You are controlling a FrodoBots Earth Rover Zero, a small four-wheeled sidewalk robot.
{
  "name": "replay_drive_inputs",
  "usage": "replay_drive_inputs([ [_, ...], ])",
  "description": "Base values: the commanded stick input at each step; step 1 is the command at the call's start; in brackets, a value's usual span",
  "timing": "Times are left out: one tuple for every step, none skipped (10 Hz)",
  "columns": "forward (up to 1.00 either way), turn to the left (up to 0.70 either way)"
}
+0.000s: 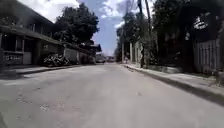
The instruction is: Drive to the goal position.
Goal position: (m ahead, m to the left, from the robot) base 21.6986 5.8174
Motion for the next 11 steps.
replay_drive_inputs([
  [1.0,0.0],
  [1.0,0.0],
  [1.0,0.0],
  [1.0,0.0],
  [1.0,0.0],
  [1.0,0.0],
  [1.0,0.0],
  [1.0,0.0],
  [1.0,-0.02],
  [1.0,-0.11],
  [1.0,-0.23],
])
